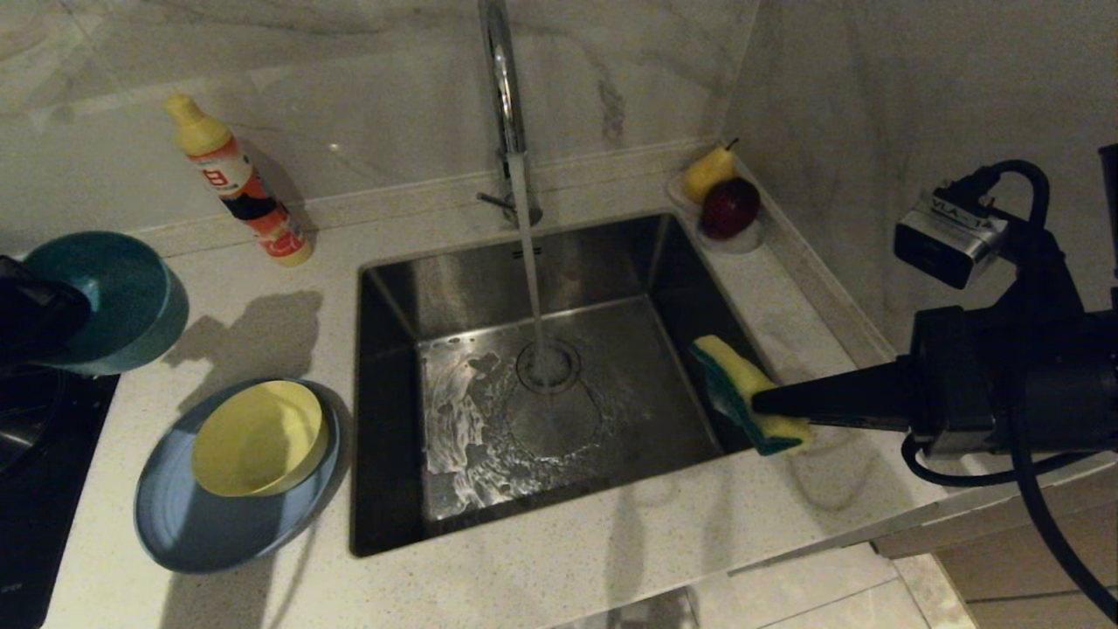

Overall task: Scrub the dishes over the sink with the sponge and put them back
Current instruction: Place the bowl on the table

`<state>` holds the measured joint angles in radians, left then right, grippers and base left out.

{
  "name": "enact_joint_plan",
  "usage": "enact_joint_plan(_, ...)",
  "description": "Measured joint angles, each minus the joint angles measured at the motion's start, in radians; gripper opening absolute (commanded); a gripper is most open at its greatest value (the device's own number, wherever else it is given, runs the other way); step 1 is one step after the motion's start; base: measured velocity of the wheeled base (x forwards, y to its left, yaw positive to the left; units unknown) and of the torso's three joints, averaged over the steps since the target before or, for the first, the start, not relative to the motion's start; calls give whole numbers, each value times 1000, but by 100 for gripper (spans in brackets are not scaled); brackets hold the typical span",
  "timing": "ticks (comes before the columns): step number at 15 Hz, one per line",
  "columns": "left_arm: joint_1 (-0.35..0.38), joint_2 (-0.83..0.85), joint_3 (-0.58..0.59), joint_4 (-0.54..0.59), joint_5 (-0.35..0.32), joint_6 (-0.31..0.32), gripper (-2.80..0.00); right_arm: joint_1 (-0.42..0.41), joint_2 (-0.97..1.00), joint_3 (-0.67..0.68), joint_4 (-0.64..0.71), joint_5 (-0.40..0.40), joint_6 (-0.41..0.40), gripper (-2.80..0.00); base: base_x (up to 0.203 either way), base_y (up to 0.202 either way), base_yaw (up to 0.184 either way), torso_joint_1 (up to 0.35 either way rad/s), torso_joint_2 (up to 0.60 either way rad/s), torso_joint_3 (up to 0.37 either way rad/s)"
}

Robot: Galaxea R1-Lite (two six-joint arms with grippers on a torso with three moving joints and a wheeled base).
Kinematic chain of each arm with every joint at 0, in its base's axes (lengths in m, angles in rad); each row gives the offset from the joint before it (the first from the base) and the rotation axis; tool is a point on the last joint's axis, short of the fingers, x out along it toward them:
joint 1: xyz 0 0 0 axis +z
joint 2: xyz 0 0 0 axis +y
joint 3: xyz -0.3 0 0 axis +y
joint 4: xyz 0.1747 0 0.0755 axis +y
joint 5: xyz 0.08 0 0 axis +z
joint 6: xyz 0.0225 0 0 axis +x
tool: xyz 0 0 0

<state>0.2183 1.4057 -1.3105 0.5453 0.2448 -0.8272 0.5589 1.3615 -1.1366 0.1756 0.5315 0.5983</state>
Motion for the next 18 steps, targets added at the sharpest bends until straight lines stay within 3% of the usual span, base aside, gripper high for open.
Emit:
enact_joint_plan(5, 266, -6, 67, -21, -60, -8, -280, -14, 2, 8, -2, 1, -2, -280, 0, 0, 0, 0, 0, 0)
enact_joint_plan(8, 373, 60, 81, -71, -85, -8, -280, -14, 8, 15, -7, 2, -3, -280, 0, 0, 0, 0, 0, 0)
enact_joint_plan(14, 435, 263, 72, -221, -104, -4, -280, -13, 13, 26, -10, 14, -6, -280, 0, 0, 0, 0, 0, 0)
enact_joint_plan(18, 457, 419, -18, -295, -111, -3, -280, -13, 14, 37, -10, 19, -7, -280, 0, 0, 0, 0, 0, 0)
